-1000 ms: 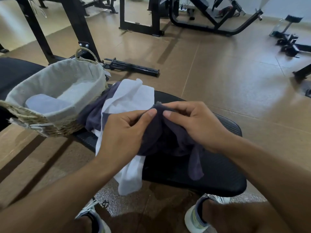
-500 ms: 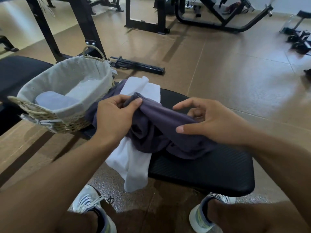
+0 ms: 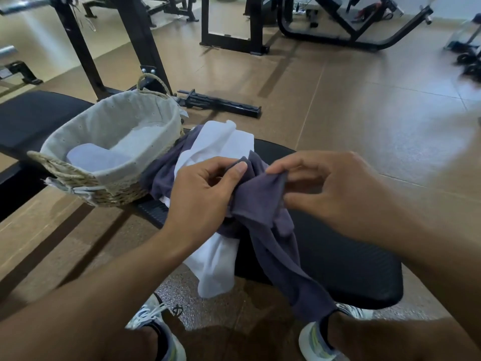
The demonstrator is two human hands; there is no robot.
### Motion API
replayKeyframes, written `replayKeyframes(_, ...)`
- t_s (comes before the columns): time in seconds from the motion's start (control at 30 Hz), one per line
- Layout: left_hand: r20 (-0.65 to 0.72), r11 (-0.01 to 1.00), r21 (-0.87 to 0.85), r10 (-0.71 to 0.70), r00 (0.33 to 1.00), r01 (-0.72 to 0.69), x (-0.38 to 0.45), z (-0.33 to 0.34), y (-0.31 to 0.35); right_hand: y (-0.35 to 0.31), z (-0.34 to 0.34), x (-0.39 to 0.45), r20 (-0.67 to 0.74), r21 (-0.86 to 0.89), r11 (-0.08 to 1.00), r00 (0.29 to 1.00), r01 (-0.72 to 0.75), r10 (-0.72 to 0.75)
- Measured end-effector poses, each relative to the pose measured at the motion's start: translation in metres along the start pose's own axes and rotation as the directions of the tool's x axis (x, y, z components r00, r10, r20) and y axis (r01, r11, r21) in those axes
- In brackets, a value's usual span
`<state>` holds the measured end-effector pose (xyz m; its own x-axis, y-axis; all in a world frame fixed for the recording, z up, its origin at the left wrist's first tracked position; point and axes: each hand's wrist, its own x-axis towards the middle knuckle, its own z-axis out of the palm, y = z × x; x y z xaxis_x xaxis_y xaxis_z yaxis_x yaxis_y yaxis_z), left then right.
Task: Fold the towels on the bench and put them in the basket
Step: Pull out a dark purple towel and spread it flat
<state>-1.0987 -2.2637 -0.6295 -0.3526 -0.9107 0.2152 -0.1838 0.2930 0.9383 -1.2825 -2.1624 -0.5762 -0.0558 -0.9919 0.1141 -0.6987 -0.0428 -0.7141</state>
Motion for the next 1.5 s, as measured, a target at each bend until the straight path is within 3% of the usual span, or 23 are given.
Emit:
replayKeyframes(0.07, 0.014, 0.999, -0.038, 0.015, 1.0, -0.015, -0.006, 0.001, 0.005, 0.001, 0.002, 0.001, -0.098, -0.092, 0.995, 0.995, -0.034, 0.025)
replayKeyframes(0.2, 0.077, 0.995, -0.101, 0.004, 0.997, 0.004, -0.014, 0.004, 0.012, 0.003, 0.007, 0.003, -0.094, -0.245, 0.969, 0.995, 0.015, -0.039)
replayKeyframes(0.5, 0.238, 0.947, -0.274, -0.104, 0.966, 0.17, -0.024, 0.007, 0.019, 0.006, 0.017, 0.006, -0.072, 0.0, 1.0, 0.997, 0.025, -0.025)
replayKeyframes(0.63, 0.29, 0.908, -0.343, -0.141, 0.946, 0.241, -0.024, 0.007, 0.016, 0.007, 0.017, 0.007, -0.101, 0.008, 1.0, 0.995, 0.0, 0.001)
replayKeyframes(0.97, 0.271, 0.972, -0.202, -0.061, 0.961, 0.119, -0.026, 0.007, 0.013, 0.009, 0.017, 0.008, -0.098, -0.028, 1.0, 0.995, -0.014, 0.011)
replayKeyframes(1.5, 0.206, 0.978, -0.173, -0.075, 0.976, 0.112, -0.025, 0.005, 0.014, 0.009, 0.014, 0.009, 0.022, -0.027, 1.0, 1.0, 0.001, 0.0)
